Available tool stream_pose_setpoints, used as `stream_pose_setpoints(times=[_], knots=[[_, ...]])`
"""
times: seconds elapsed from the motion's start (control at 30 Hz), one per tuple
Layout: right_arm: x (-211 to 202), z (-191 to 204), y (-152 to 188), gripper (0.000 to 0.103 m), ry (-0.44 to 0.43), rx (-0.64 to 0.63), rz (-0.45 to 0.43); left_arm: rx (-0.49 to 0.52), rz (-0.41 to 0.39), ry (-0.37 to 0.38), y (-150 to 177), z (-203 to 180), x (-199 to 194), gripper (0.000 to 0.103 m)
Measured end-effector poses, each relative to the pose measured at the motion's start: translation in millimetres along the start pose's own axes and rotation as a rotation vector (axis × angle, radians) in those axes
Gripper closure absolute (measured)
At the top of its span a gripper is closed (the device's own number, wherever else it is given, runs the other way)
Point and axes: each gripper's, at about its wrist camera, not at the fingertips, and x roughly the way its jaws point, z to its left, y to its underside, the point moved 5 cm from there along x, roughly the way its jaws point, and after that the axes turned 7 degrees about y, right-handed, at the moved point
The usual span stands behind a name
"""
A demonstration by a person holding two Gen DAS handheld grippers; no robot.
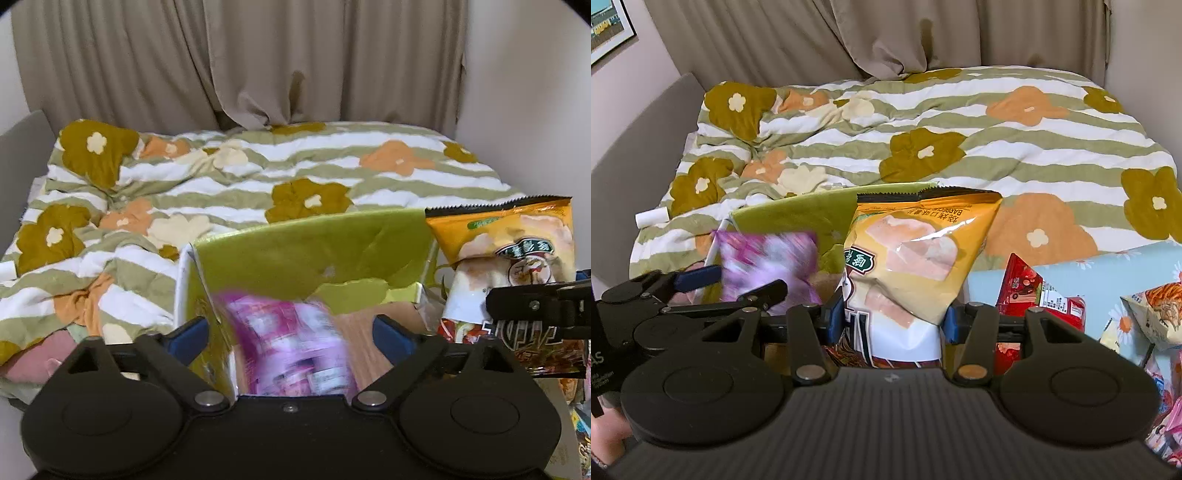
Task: Organize snacks
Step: 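Carry the purple bag with the left gripper into the box while the right gripper carries the yellow bag there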
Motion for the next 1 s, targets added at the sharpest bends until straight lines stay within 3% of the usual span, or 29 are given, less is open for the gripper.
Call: stream_pose_setpoints(times=[0.37,0.63,0.7,0.73,0.77,1.0], knots=[[2,18,-4,0.037,-0.075,-0.093,0.0,-0.048,-0.063,-0.117,2,11,-60,0.002],[26,32,-15,0.035,-0.129,-0.148,0.034,-0.093,-0.088,-0.162,6,16,-78,0.001],[33,33,-16,0.026,-0.128,-0.166,0.033,-0.099,-0.086,-0.167,7,16,-79,0.001],[36,34,-17,0.005,-0.115,-0.171,0.024,-0.1,-0.086,-0.171,8,15,-79,0.001],[38,34,-17,0.0,-0.106,-0.178,0.015,-0.1,-0.086,-0.177,9,15,-80,0.001],[35,31,-11,0.0,-0.06,-0.224,-0.024,-0.11,-0.09,-0.196,16,10,-85,0.001]])
